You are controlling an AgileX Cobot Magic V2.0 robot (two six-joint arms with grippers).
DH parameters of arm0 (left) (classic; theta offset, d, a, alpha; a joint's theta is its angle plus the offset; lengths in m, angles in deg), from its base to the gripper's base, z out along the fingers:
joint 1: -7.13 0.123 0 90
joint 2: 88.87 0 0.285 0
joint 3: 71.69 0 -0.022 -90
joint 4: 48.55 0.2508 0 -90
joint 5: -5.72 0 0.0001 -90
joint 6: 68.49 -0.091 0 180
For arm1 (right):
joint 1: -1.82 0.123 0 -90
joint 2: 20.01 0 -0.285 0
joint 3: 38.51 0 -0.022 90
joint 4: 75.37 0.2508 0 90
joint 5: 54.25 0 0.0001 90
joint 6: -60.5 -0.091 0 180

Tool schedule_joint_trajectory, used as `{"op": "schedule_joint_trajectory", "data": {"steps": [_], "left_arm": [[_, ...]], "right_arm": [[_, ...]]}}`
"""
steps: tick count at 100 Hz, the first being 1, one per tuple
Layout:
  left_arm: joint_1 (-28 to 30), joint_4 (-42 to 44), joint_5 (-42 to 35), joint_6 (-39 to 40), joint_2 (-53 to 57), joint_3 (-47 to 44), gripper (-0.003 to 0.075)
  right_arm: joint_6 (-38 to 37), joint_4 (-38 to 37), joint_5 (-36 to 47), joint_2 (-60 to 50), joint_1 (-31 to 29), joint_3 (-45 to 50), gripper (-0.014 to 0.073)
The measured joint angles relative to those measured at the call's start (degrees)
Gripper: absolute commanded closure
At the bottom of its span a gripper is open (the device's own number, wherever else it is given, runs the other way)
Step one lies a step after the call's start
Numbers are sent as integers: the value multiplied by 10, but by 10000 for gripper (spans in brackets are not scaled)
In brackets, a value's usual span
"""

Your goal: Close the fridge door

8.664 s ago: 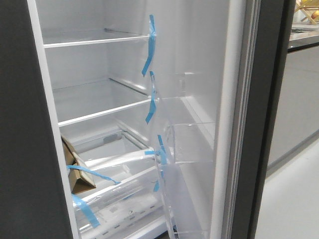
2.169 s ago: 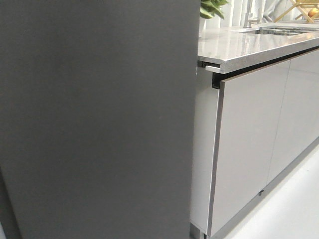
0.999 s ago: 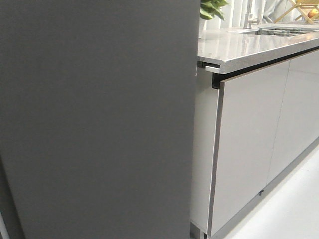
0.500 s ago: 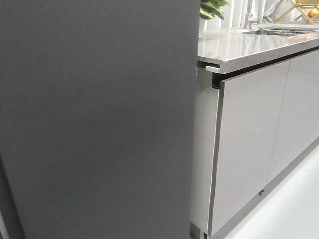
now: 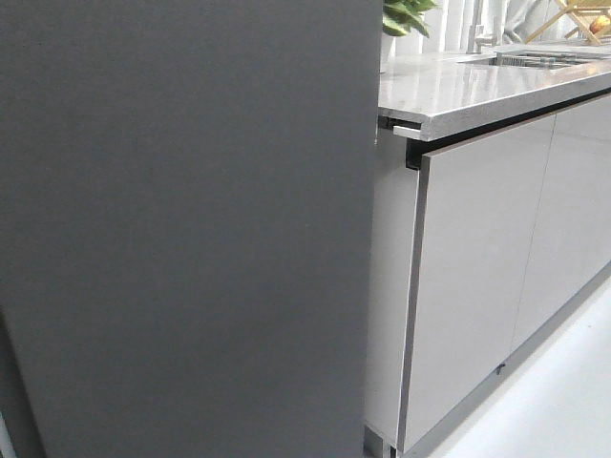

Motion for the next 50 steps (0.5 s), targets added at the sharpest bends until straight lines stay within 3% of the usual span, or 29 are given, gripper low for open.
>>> {"op": "schedule_joint_trajectory", "data": {"steps": [50], "left_arm": [[0,0,0,0,0,0,740]], "right_arm": [[0,1,-43,-4,0,1,666]]}}
